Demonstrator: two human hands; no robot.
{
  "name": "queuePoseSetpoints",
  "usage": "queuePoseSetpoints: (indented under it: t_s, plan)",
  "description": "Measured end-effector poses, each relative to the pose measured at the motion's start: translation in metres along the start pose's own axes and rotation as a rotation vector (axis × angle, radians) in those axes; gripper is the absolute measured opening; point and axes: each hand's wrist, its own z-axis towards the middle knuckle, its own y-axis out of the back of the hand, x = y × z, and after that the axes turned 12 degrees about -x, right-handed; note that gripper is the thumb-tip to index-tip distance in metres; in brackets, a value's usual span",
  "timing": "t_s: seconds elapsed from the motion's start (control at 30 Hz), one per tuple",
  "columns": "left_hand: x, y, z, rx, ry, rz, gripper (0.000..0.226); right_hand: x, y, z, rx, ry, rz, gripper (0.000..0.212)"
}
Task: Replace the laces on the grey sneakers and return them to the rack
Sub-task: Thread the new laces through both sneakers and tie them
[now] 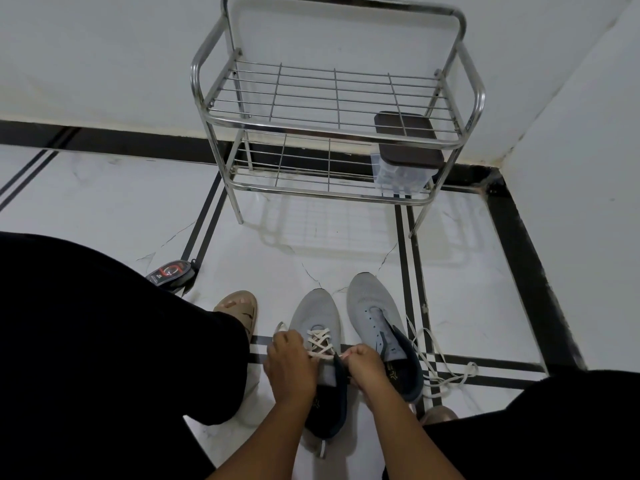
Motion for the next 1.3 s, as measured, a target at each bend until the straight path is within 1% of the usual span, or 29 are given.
queuePoseSetpoints:
  t_s: [0.07, 0.1, 0.13, 0.17, 0.2, 0.27, 0.3, 0.33, 0.37, 0.4, 0.43, 0.47, 0.5, 0.53, 0.57, 0.6, 0.63, 0.67, 0.7, 0.73, 0.87, 0.9, 0.97, 1.03, 1.1, 1.17, 1.3]
  plan:
    - [0.005, 0.004, -0.002, -0.001, 0.094, 0.032, 0.045, 0.005, 0.001, 0.001, -0.089, 0.067, -0.039, 0.015]
    - [0.007, 0.005, -0.001, 0.021, 0.115, 0.039, 0.048, 0.01, 0.003, 0.001, -0.112, 0.078, -0.011, 0.014]
    - [0.007, 0.006, -0.001, 0.052, 0.12, 0.041, 0.047, 0.018, 0.008, 0.003, -0.127, 0.063, 0.066, 0.013]
    - [0.008, 0.006, -0.001, 0.081, 0.117, 0.029, 0.044, 0.03, 0.016, 0.004, -0.165, 0.018, 0.18, 0.016]
    - [0.008, 0.007, -0.001, 0.11, 0.112, 0.001, 0.04, 0.041, 0.033, 0.009, -0.224, -0.037, 0.319, 0.02]
    - [0.009, 0.007, -0.002, 0.164, 0.119, -0.062, 0.034, 0.063, 0.075, 0.015, -0.374, -0.108, 0.562, 0.018]
    - [0.009, 0.007, -0.003, 0.185, 0.126, -0.082, 0.033, 0.074, 0.097, 0.015, -0.474, -0.094, 0.653, 0.023]
    - [0.01, 0.009, -0.004, 0.199, 0.132, -0.097, 0.033, 0.083, 0.115, 0.013, -0.631, -0.043, 0.765, 0.026]
    - [0.01, 0.009, -0.004, 0.207, 0.135, -0.109, 0.033, 0.091, 0.126, 0.008, -0.821, 0.044, 0.869, 0.023]
    - [0.01, 0.01, -0.005, 0.212, 0.136, -0.12, 0.031, 0.098, 0.13, 0.0, -0.975, 0.158, 0.891, 0.018]
    - [0.011, 0.01, -0.005, 0.217, 0.136, -0.129, 0.029, 0.104, 0.126, -0.008, -1.035, 0.267, 0.806, 0.013]
    - [0.011, 0.011, -0.005, 0.22, 0.137, -0.14, 0.027, 0.105, 0.116, -0.013, -1.001, 0.341, 0.671, 0.011]
    - [0.009, 0.011, -0.005, 0.223, 0.137, -0.153, 0.025, 0.101, 0.102, -0.015, -0.899, 0.399, 0.482, 0.01]
    - [0.009, 0.01, -0.005, 0.227, 0.137, -0.164, 0.024, 0.093, 0.086, -0.017, -0.733, 0.444, 0.237, 0.01]
    - [0.009, 0.01, -0.005, 0.233, 0.135, -0.173, 0.022, 0.081, 0.068, -0.019, -0.527, 0.466, -0.012, 0.014]
    - [0.009, 0.011, -0.005, 0.24, 0.13, -0.176, 0.02, 0.065, 0.05, -0.019, -0.317, 0.466, -0.226, 0.022]
    - [0.009, 0.012, -0.005, 0.246, 0.124, -0.172, 0.019, 0.049, 0.033, -0.018, -0.144, 0.457, -0.394, 0.028]
    - [0.009, 0.012, -0.005, 0.25, 0.119, -0.169, 0.017, 0.035, 0.019, -0.016, -0.047, 0.454, -0.527, 0.029]
    - [0.009, 0.012, -0.005, 0.25, 0.115, -0.168, 0.017, 0.024, 0.011, -0.016, -0.014, 0.453, -0.628, 0.028]
    - [0.011, 0.012, -0.004, 0.249, 0.117, -0.164, 0.017, 0.018, 0.007, -0.017, -0.025, 0.442, -0.686, 0.026]
    - [0.011, 0.012, -0.002, 0.243, 0.127, -0.169, 0.018, 0.015, 0.018, -0.013, -0.183, 0.321, -0.652, 0.024]
    - [0.009, 0.011, -0.002, 0.239, 0.111, -0.187, 0.018, 0.016, 0.02, -0.012, -0.181, 0.306, -0.654, 0.024]
    - [0.008, 0.009, -0.001, 0.24, 0.084, -0.23, 0.019, 0.017, 0.02, -0.011, -0.117, 0.311, -0.641, 0.025]
    - [0.011, 0.007, 0.002, 0.27, 0.081, -0.244, 0.021, 0.016, 0.017, -0.008, -0.038, 0.356, -0.637, 0.024]
    - [0.015, 0.006, 0.004, 0.309, 0.096, -0.242, 0.02, 0.016, 0.015, -0.007, -0.011, 0.391, -0.673, 0.022]
    - [0.017, 0.005, 0.006, 0.316, 0.123, -0.257, 0.017, 0.015, 0.013, -0.007, -0.031, 0.404, -0.695, 0.021]
    - [0.019, 0.004, 0.01, 0.239, 0.234, -0.244, 0.019, 0.01, 0.014, -0.01, -0.11, 0.339, -0.672, 0.021]
